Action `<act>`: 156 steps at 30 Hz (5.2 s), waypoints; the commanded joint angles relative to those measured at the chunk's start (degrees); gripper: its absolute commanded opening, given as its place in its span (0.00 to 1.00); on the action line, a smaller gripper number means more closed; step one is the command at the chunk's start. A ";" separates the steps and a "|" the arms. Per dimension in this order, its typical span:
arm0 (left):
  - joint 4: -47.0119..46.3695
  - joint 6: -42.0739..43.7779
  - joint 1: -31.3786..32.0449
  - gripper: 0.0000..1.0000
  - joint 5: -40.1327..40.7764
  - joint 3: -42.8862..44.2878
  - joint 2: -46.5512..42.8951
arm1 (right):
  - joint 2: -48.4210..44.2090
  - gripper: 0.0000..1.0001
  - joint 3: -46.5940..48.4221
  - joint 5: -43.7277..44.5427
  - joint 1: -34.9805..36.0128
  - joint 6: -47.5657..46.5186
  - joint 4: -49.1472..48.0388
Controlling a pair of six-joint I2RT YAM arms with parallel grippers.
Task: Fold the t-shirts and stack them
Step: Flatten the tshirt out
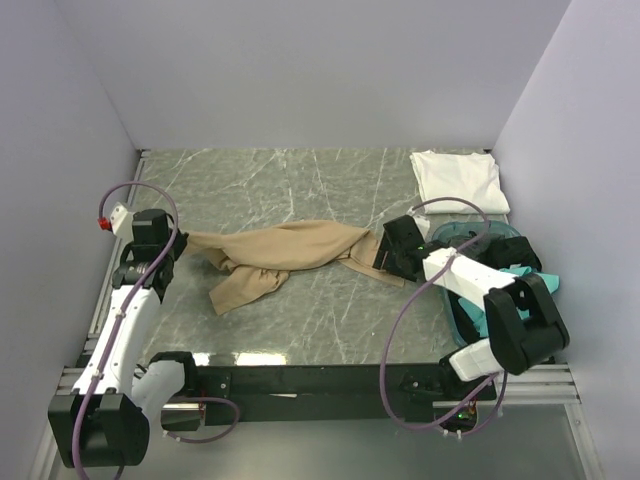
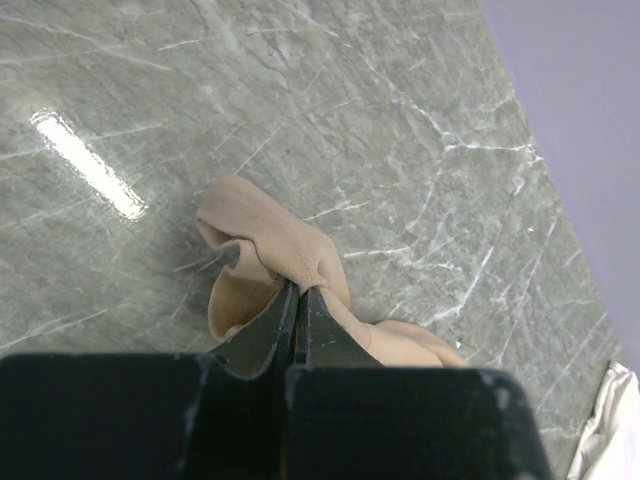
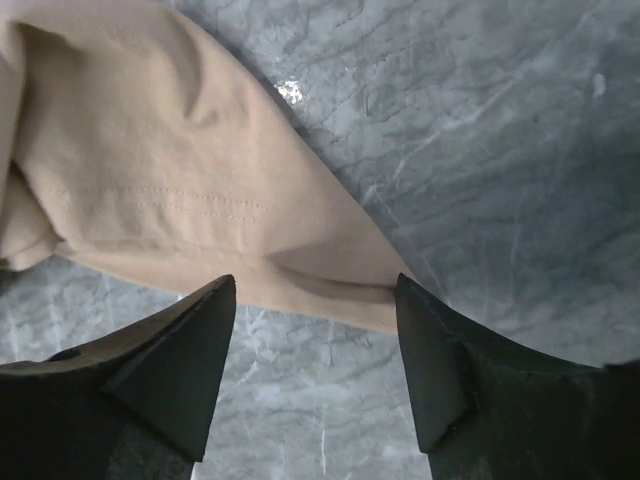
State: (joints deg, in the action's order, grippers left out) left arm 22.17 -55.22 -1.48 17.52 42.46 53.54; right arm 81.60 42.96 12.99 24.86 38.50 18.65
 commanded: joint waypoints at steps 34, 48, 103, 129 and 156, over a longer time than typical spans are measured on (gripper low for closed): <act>7.00 -0.86 -0.11 0.01 2.07 26.79 -5.11 | -23.92 0.00 22.50 18.91 0.10 -10.98 9.56; 4.02 4.50 -0.11 0.01 9.82 43.84 -14.78 | -39.50 0.00 38.14 16.29 -0.08 -18.46 11.58; -2.40 3.81 -0.19 0.01 -4.51 7.91 21.70 | -9.72 0.83 -0.07 -5.26 28.12 -4.59 6.39; -0.55 4.42 -0.11 0.01 -2.84 7.91 21.00 | 4.71 0.42 5.64 6.95 33.58 3.77 7.44; 5.51 3.46 -0.11 0.01 -3.63 19.41 9.31 | -16.71 0.00 19.17 9.51 22.97 -6.33 12.55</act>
State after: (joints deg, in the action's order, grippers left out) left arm 27.59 -51.75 -1.43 14.41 56.77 67.55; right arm 71.94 58.24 22.39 51.53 36.25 32.49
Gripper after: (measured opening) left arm 0.015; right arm 0.031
